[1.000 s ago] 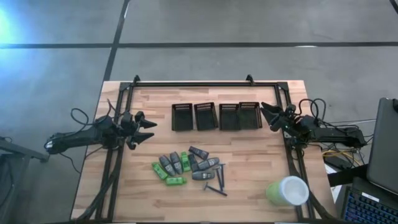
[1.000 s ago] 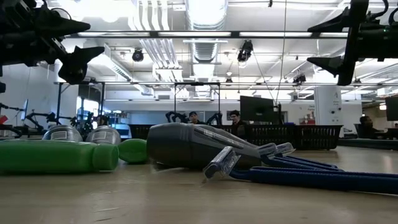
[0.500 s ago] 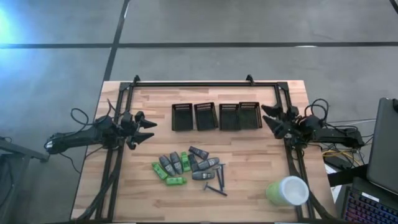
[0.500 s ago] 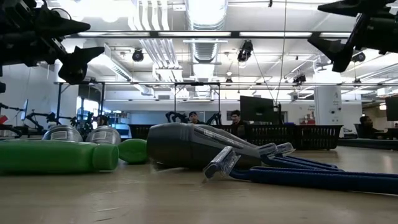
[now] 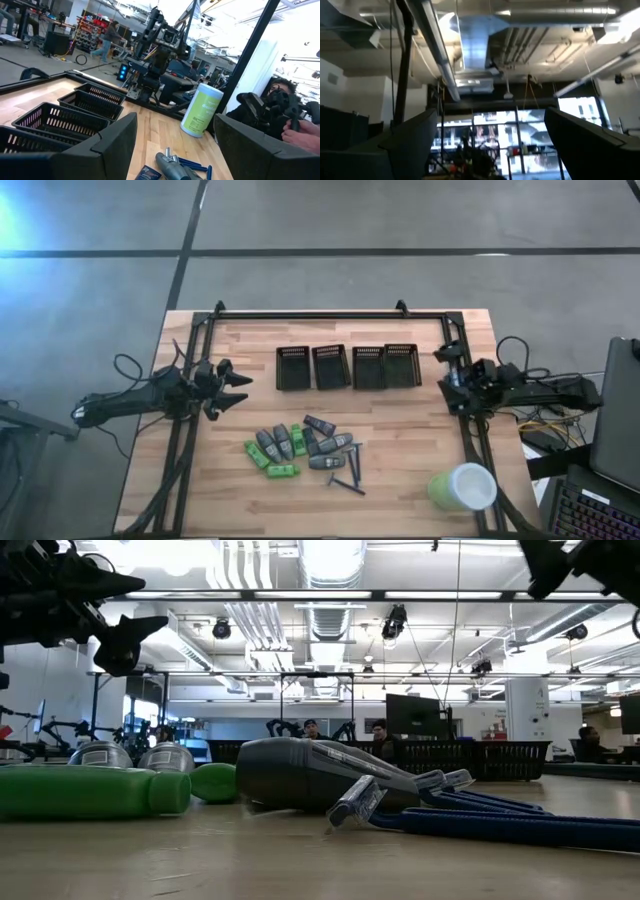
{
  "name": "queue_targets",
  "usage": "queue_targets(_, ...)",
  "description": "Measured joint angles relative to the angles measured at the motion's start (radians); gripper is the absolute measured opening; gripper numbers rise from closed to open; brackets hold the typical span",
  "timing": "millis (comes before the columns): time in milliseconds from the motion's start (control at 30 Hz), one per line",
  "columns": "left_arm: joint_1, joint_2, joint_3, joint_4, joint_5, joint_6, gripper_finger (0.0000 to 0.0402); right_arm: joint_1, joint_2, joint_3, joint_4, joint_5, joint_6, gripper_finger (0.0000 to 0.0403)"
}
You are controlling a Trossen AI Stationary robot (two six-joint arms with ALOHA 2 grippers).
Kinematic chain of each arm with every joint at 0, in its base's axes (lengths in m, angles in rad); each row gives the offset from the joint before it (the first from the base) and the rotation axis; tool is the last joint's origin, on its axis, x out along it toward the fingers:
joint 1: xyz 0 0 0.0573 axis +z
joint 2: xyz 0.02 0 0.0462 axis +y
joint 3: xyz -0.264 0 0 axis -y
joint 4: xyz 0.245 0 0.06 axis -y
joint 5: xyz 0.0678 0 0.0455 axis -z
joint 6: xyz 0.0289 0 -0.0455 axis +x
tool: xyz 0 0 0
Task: Pick & Place Travel size toiletries
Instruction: Put the razor into the right black basket
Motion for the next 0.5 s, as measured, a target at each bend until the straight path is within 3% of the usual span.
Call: queue_targets(500, 0.000, 0.000, 0.000, -0.001, 0.000, 0.000, 0.0268, 0.000, 0.464, 0.366, -0.050, 0.004, 0.066, 0.0364)
